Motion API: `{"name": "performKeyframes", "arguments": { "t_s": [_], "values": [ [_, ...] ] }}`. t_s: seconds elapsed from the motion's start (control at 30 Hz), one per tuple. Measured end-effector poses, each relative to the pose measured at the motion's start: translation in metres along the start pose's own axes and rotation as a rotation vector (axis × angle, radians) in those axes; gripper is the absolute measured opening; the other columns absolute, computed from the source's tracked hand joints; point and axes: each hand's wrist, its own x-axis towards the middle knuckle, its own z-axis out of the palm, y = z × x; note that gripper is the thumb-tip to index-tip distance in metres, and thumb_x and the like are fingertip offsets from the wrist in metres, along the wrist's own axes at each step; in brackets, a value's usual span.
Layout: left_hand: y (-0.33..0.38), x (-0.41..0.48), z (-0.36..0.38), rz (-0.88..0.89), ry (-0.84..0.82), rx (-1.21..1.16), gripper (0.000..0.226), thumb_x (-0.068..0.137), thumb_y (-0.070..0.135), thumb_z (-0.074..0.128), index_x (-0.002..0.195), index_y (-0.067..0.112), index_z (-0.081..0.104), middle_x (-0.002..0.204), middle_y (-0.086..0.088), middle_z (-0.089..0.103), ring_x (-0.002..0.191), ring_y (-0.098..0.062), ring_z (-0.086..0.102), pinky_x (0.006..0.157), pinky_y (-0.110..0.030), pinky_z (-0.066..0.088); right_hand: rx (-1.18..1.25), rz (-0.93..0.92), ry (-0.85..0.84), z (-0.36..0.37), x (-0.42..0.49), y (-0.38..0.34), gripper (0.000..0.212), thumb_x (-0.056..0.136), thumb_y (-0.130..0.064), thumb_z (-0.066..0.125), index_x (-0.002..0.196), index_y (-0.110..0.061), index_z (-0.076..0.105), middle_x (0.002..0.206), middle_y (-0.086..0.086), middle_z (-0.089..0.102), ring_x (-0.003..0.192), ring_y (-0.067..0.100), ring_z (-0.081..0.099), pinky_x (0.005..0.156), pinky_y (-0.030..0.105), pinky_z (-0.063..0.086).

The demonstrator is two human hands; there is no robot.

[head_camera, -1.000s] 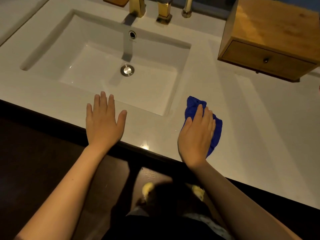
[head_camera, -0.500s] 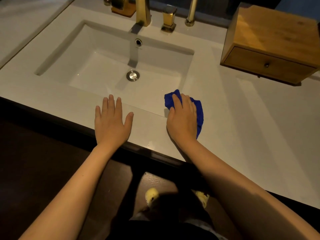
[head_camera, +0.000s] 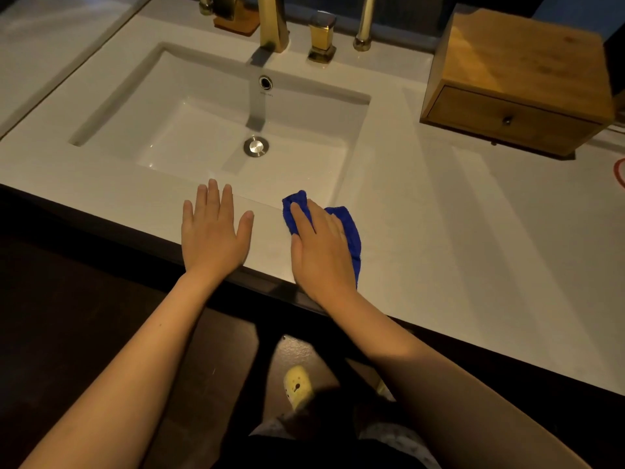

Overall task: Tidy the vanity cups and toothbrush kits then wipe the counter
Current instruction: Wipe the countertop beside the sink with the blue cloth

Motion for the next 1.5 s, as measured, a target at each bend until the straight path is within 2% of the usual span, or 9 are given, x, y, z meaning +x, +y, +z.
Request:
{"name": "performKeyframes", "arguments": {
  "t_s": [0.3, 0.5, 0.67, 0.77, 0.83, 0.93, 1.07, 1.17, 1.5],
  "values": [
    [0.000, -0.001, 0.000, 0.004, 0.002, -0.018, 0.065, 0.094, 0.048, 0.016, 0.147, 0.010, 0.011, 0.158, -0.014, 0.009, 0.145, -0.027, 0.005, 0.117, -0.045, 0.005, -0.033, -0.005, -0.013, 0.014, -0.027, -0.014, 0.051, 0.097, -0.017, 0.039, 0.146, -0.011, 0.028, 0.154, 0.012, 0.031, 0.143, 0.029, 0.026, 0.117, 0.038, 0.011],
    [-0.001, -0.002, -0.001, 0.011, -0.001, -0.015, 0.065, 0.094, 0.048, 0.017, 0.147, 0.010, 0.011, 0.157, -0.014, 0.010, 0.145, -0.027, 0.006, 0.117, -0.046, 0.007, 0.054, 0.008, 0.000, 0.016, -0.042, -0.036, 0.048, 0.090, -0.008, 0.051, 0.137, -0.013, 0.045, 0.142, 0.011, 0.047, 0.126, 0.030, 0.044, 0.110, 0.039, 0.030],
    [-0.001, -0.001, -0.002, 0.005, -0.002, -0.034, 0.065, 0.094, 0.048, 0.018, 0.147, 0.010, 0.013, 0.157, -0.014, 0.011, 0.145, -0.028, 0.006, 0.117, -0.046, 0.007, 0.574, 0.192, -0.031, -0.028, -0.001, -0.037, 0.055, 0.075, 0.003, 0.059, 0.126, -0.016, 0.052, 0.126, 0.009, 0.052, 0.111, 0.020, 0.051, 0.094, 0.020, 0.039],
    [-0.001, 0.000, -0.001, 0.002, 0.002, -0.027, 0.066, 0.093, 0.049, 0.017, 0.147, 0.012, 0.013, 0.157, -0.013, 0.011, 0.145, -0.027, 0.006, 0.117, -0.046, 0.007, 0.660, 0.179, 0.078, -0.066, 0.028, -0.025, 0.064, 0.072, 0.009, 0.062, 0.130, -0.014, 0.047, 0.126, 0.008, 0.044, 0.092, -0.006, 0.047, 0.076, -0.008, 0.031],
    [-0.002, -0.001, -0.001, 0.006, 0.005, -0.031, 0.066, 0.093, 0.050, 0.016, 0.147, 0.012, 0.013, 0.158, -0.012, 0.011, 0.145, -0.027, 0.006, 0.118, -0.047, 0.007, 0.645, 0.175, 0.180, -0.084, 0.036, -0.014, 0.067, 0.073, 0.008, 0.063, 0.132, -0.016, 0.044, 0.122, 0.001, 0.036, 0.091, -0.013, 0.041, 0.074, -0.012, 0.028],
    [-0.002, -0.001, 0.000, 0.013, 0.011, -0.039, 0.066, 0.093, 0.050, 0.014, 0.147, 0.011, 0.013, 0.158, -0.012, 0.011, 0.146, -0.027, 0.005, 0.118, -0.047, 0.006, 0.485, 0.165, 0.271, -0.096, 0.030, 0.007, 0.061, 0.079, 0.000, 0.063, 0.133, -0.018, 0.041, 0.124, 0.002, 0.031, 0.107, 0.004, 0.043, 0.094, 0.007, 0.035],
    [-0.003, 0.000, 0.002, 0.018, 0.023, -0.034, 0.066, 0.093, 0.050, 0.014, 0.146, 0.011, 0.013, 0.157, -0.013, 0.011, 0.145, -0.027, 0.006, 0.117, -0.047, 0.007, 0.102, 0.151, 0.145, -0.078, -0.005, 0.035, 0.047, 0.090, -0.017, 0.056, 0.135, -0.019, 0.042, 0.138, 0.011, 0.034, 0.126, 0.026, 0.035, 0.109, 0.042, 0.033],
    [-0.003, 0.000, 0.002, 0.020, 0.029, -0.031, 0.066, 0.093, 0.050, 0.014, 0.146, 0.011, 0.014, 0.157, -0.013, 0.012, 0.145, -0.028, 0.006, 0.117, -0.046, 0.007, -0.072, 0.234, 0.038, -0.060, -0.032, 0.049, 0.042, 0.098, -0.029, 0.043, 0.139, -0.021, 0.042, 0.150, 0.010, 0.030, 0.138, 0.028, 0.025, 0.116, 0.046, 0.023],
    [-0.002, -0.003, 0.001, 0.026, 0.039, -0.057, 0.065, 0.094, 0.048, 0.018, 0.146, 0.009, 0.016, 0.157, -0.014, 0.014, 0.145, -0.028, 0.008, 0.118, -0.046, 0.008, -0.114, 0.376, 0.119, -0.019, -0.036, 0.018, 0.048, 0.100, -0.021, 0.035, 0.145, -0.007, 0.028, 0.154, 0.015, 0.026, 0.142, 0.032, 0.023, 0.118, 0.047, 0.019]
  ]
}}
